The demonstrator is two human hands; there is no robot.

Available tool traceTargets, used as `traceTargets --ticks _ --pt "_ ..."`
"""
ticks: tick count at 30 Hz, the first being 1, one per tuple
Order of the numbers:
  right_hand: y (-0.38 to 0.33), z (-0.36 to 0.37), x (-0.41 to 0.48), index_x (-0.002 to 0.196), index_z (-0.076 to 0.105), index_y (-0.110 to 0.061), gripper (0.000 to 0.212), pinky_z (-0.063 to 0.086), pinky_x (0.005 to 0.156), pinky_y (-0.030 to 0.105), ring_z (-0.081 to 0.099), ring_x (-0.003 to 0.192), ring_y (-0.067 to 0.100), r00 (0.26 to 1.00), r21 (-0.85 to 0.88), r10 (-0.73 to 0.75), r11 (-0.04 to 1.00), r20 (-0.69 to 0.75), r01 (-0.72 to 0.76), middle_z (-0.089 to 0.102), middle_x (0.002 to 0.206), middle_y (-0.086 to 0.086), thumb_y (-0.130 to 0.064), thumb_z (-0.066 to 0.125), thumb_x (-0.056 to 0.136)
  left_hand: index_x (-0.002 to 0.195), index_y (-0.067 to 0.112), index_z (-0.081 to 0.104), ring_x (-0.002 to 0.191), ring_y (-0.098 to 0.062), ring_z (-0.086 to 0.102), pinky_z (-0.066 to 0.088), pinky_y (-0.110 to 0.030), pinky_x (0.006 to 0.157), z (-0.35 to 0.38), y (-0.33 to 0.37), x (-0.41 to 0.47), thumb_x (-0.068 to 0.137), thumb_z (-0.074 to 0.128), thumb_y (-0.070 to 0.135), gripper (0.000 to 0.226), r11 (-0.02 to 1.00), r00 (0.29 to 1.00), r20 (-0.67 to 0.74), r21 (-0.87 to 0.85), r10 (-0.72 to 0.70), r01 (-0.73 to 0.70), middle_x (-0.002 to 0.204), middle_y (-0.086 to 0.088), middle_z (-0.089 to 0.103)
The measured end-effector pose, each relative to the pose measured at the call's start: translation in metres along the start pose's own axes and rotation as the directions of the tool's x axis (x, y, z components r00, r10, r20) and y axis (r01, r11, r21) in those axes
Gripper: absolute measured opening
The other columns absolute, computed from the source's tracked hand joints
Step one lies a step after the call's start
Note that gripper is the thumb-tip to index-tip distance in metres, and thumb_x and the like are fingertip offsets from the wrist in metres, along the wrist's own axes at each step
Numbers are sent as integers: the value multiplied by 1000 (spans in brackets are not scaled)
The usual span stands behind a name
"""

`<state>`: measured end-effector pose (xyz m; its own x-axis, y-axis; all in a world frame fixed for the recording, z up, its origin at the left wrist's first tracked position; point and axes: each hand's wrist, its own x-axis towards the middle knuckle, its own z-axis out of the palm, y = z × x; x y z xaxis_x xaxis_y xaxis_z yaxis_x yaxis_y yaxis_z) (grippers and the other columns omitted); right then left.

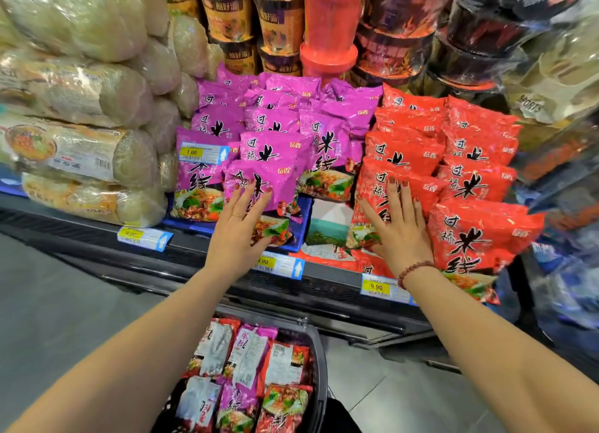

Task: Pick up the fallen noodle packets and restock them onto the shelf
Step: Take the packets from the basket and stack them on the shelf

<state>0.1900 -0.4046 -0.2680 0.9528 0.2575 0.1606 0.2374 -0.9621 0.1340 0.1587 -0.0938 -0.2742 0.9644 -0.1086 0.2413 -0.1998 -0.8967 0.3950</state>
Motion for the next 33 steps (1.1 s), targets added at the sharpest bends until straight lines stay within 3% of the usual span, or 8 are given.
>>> traceTargets --ticks 6,9,13,16,20,24,29,33 --pt "0 -8 0 152 18 -33 108 -6 114 51 -13 145 36 992 20 -4 1000 127 2 -5 159 19 -30 86 68 153 31 24 148 -32 16 28 -50 114 -7 3 4 82 76 24 88 998 998 56 59 7 -10 162 -3 18" --pt "-2 -20 -2 153 5 -34 99 -9 116 48 -20 145 34 980 21 -12 1000 200 8 -17 159 15 -37 74 81 152 28 30 147 -33 18 28 -50 114 -15 7 3 84 72 24 80 996 998 64 81 16 -21 160 -6 22" --pt "-11 -39 -13 154 6 -30 91 -1 119 45 -10 148 31 985 90 -31 996 169 16 -12 161 11 -34 68 87 146 19 41 144 -35 26 29 -51 113 -26 12 -6 86 70 24 66 997 996 71 53 50 -54 153 -11 36" --pt "-32 -52 -24 150 30 -20 83 13 118 46 14 146 35 997 197 -63 979 50 52 15 159 15 -24 74 80 137 12 51 133 -37 39 39 -50 105 -37 10 -20 84 69 22 57 990 989 57 22 138 -140 142 -14 47" --pt "-74 -63 -42 134 51 -9 75 38 105 49 46 128 39 984 240 -103 961 -143 136 48 140 20 -19 82 67 129 7 58 122 -38 49 45 -47 98 -49 1 -48 82 63 29 52 981 980 83 48 182 -186 133 -16 55" --pt "-125 -62 -66 129 56 -8 67 43 101 46 52 121 35 967 303 -180 925 -182 229 56 131 15 -23 80 69 127 7 59 117 -36 55 49 -46 94 -58 -23 -83 81 65 29 52 982 981 102 65 168 -175 129 -15 58" --pt "-190 -26 -110 122 62 -6 60 48 97 46 59 113 34 966 380 -243 888 -89 259 63 122 14 -24 82 68 121 4 63 111 -37 58 51 -45 91 -45 -74 -151 83 57 33 48 990 968 213 12 135 -141 123 -17 61" --pt "-232 30 -139 116 63 -8 50 47 92 41 58 109 34 965 479 -204 872 167 102 63 116 11 -28 75 71 124 7 60 113 -36 58 52 -46 91 -11 -124 -211 80 47 49 62 999 895 447 39 -9 -9 126 -14 59"
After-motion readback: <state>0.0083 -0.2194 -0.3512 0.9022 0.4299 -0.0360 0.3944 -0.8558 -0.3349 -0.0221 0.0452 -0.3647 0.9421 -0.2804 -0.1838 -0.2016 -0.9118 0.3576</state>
